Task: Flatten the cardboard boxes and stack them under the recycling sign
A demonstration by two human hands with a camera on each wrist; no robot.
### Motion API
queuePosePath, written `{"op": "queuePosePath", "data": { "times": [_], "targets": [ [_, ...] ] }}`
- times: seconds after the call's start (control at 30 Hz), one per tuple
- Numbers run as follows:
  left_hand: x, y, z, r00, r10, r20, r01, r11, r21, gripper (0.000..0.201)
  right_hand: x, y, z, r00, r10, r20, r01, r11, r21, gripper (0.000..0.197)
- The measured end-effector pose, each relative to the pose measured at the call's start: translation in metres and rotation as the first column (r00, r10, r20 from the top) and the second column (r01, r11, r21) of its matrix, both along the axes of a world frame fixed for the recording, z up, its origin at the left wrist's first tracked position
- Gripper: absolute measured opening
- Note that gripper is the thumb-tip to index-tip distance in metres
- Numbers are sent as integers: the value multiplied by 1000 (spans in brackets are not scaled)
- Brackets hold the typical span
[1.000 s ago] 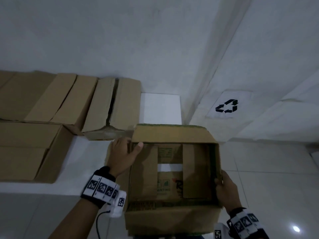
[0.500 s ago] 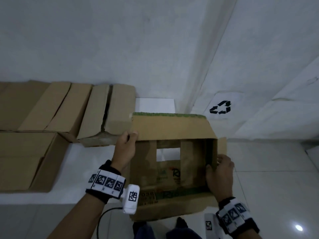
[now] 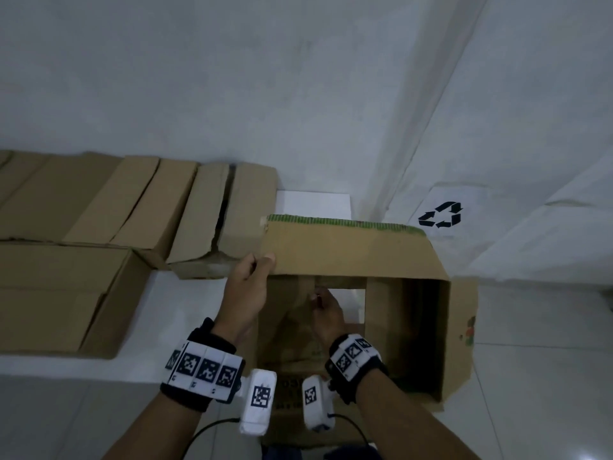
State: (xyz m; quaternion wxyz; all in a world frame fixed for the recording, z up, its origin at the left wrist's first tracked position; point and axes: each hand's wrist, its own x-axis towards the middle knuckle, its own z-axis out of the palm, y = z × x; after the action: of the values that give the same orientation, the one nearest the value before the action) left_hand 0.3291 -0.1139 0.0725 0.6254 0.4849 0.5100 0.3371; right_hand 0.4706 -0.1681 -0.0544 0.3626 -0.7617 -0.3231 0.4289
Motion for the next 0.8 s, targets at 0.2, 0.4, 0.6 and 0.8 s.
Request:
{"op": "queuePosePath", "data": {
  "times": [0.2,0.4,0.6,0.8],
  "targets": [
    [-9,-7,21,997,24,73,-23,1000,-15,26,4,22,-1,987,-55,-152,49,998,-43,24],
    [-7,-22,28,989,-15,145,16,1000,-8,28,8,35,3,995,68,-71,-74,993,-90,35],
    [-2,-22,26,995,9,104,-12,1000,22,26,4,25,21,996,93,6,-92,993,-69,34],
    [-2,-11,16,995,74,68,-74,997,0,29,35,-41,67,652,442,616,-404,890,-211,16]
  ]
}}
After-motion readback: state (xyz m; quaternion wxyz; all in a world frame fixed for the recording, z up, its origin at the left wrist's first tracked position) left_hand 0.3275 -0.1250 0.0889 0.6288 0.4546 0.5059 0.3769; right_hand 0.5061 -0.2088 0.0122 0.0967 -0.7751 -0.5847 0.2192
